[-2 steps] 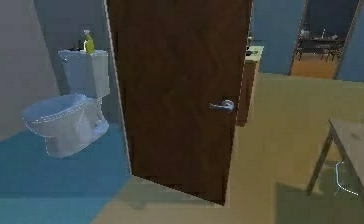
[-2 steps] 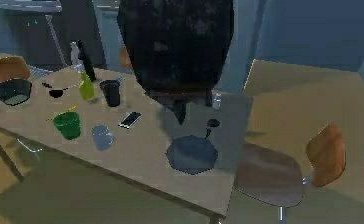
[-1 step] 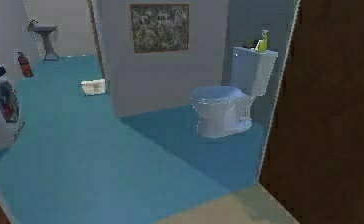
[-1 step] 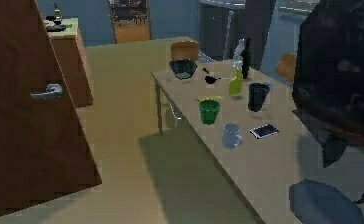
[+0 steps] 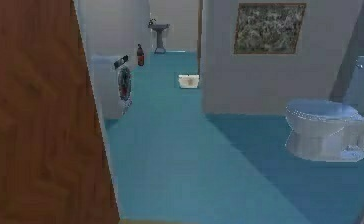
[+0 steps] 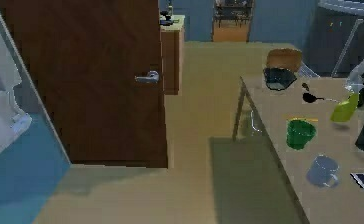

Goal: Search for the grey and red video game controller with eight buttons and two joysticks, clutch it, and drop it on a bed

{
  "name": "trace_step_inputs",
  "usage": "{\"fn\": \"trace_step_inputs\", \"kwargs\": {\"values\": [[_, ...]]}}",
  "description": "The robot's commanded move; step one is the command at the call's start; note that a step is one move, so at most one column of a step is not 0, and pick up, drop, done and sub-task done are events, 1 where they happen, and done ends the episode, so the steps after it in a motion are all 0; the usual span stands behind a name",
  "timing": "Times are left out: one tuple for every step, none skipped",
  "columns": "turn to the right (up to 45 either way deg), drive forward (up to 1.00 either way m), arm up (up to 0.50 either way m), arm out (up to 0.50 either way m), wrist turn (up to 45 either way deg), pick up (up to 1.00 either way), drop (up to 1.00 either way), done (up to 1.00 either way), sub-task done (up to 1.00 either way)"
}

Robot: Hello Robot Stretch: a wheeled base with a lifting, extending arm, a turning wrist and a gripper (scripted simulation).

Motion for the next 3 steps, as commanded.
{"fn": "trace_step_inputs", "kwargs": {"values": [[0.0, 1.0, 0.0, 0.0, 0.0, 0.0, 0.0, 0.0, 0.0], [-3.0, 0.0, 0.0, 0.0, 0.0, 0.0, 0.0, 0.0, 0.0], [0.0, 0.3, 0.0, 0.0, 0.0, 0.0, 0.0, 0.0, 0.0]]}}
